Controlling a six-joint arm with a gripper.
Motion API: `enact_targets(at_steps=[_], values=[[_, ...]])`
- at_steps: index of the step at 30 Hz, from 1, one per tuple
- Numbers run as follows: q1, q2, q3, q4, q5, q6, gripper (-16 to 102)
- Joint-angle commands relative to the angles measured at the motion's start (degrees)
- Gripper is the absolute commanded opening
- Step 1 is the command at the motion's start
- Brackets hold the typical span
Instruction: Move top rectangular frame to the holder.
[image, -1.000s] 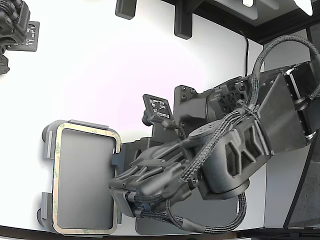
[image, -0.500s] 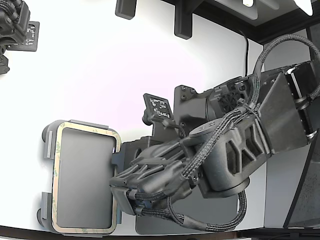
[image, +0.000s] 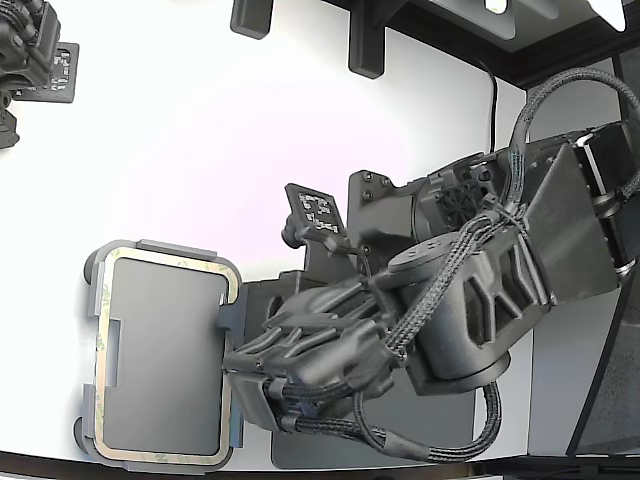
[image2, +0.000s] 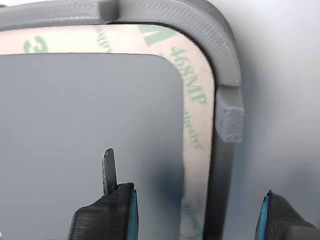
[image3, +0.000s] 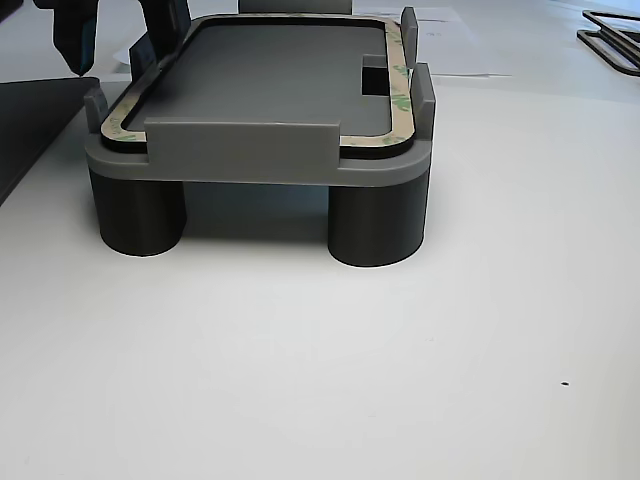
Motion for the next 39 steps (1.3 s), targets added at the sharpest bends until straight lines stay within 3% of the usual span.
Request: enact_targets(at_steps=[1,7,10,12,18,24,31,39], values=[[-0.97,1.85,-4.22,1.23,1.23,-0.53,100],[-0.88,7.56,-5.27,-0.88,7.91,-5.36,100],[-0.88,13.89,1.49,-8.96,11.07,-10.99,100],[-0.97,16.17,2.55,-10.02,12.39,-16.96,96],[-4.31,27.16,12.92,-26.10,13.54,-57.30,100],[-14.41,42.63,27.60,-36.47,9.40,-87.63,99],[-29.62,59.24,40.96,-34.89,-4.04,-105.91,99],[-39.73,81.39,60.38,-33.05,-9.40,-114.08,93]])
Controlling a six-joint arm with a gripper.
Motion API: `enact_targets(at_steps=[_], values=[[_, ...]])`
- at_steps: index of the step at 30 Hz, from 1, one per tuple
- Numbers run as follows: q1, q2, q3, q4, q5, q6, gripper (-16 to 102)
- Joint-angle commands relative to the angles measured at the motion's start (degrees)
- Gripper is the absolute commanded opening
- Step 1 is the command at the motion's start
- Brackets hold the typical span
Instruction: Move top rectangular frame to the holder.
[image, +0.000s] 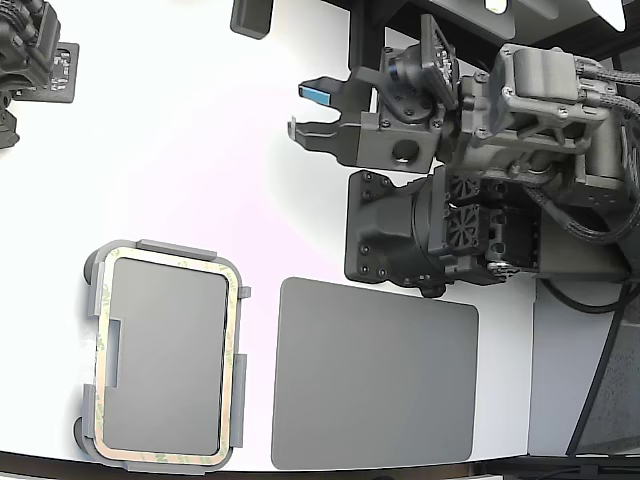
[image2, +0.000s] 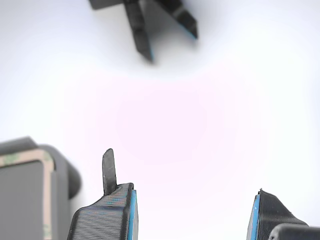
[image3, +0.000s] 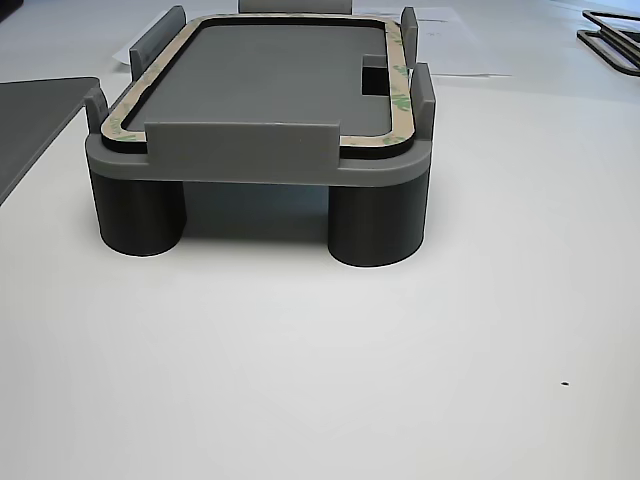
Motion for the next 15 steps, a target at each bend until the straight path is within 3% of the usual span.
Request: enact_targets(at_steps=[1,4,11,15], values=[[-2.11,12.74,7.65,0.44,-0.53,-2.02,94],[-2.02,15.12,10.90,2.46,-1.58,-3.60,100],[-1.67,14.41,13.18,1.05,-5.80,-6.59,100],[-1.67,15.03,13.36,1.41,-3.34,-4.83,100]])
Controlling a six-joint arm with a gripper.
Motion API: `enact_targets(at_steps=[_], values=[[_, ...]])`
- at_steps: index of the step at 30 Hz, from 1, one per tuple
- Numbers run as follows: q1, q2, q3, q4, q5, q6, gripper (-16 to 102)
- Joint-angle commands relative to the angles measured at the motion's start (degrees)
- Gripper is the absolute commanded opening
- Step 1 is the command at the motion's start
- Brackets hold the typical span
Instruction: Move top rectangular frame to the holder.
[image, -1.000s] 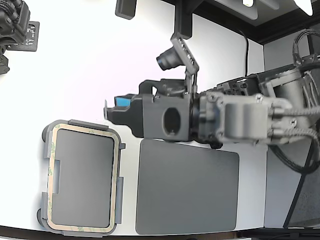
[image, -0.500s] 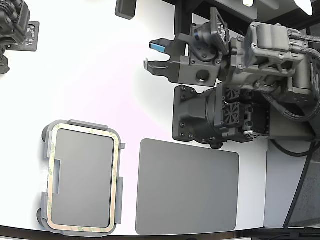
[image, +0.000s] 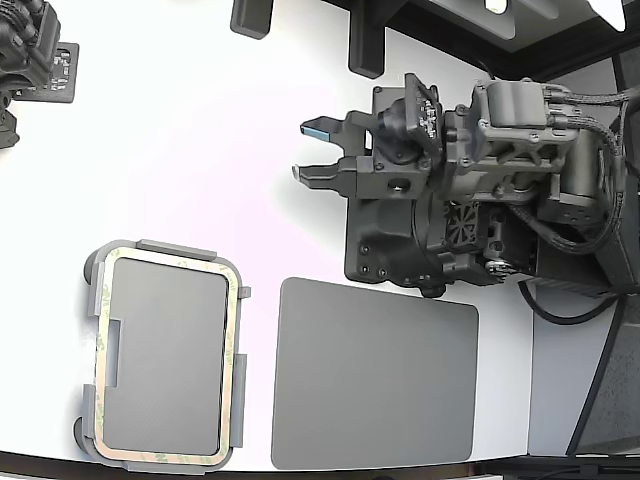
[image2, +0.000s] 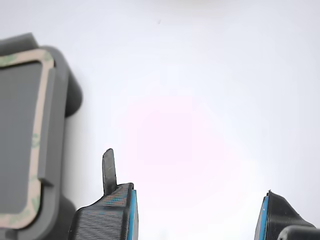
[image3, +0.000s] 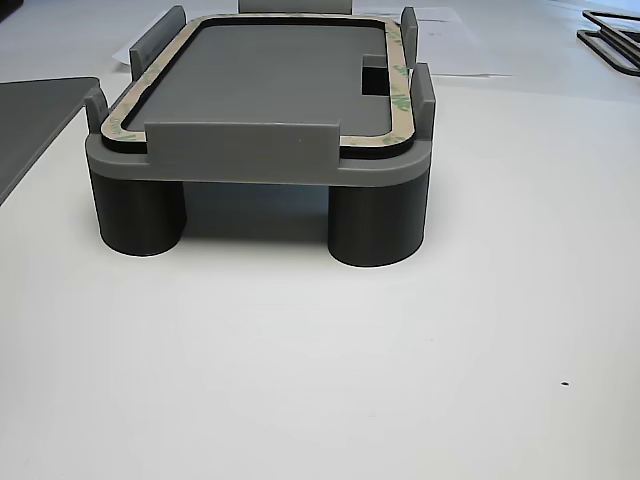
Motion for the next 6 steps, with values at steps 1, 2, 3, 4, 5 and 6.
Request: enact_targets(at_steps=[1,2,3,4,5,6], values=[[-0.70,1.32,-1.14,-0.35,2.20,1.05,100],[-0.70,1.32,-1.14,-0.44,2.11,1.05,100],[-0.70,1.32,-1.14,-0.44,2.11,0.97,100],[-0.70,1.32,-1.14,-0.44,2.11,0.97,100],[-0.70,1.32,-1.14,-0.44,2.11,0.97,100],[-0.70,1.32,-1.14,-0.44,2.11,0.97,100]])
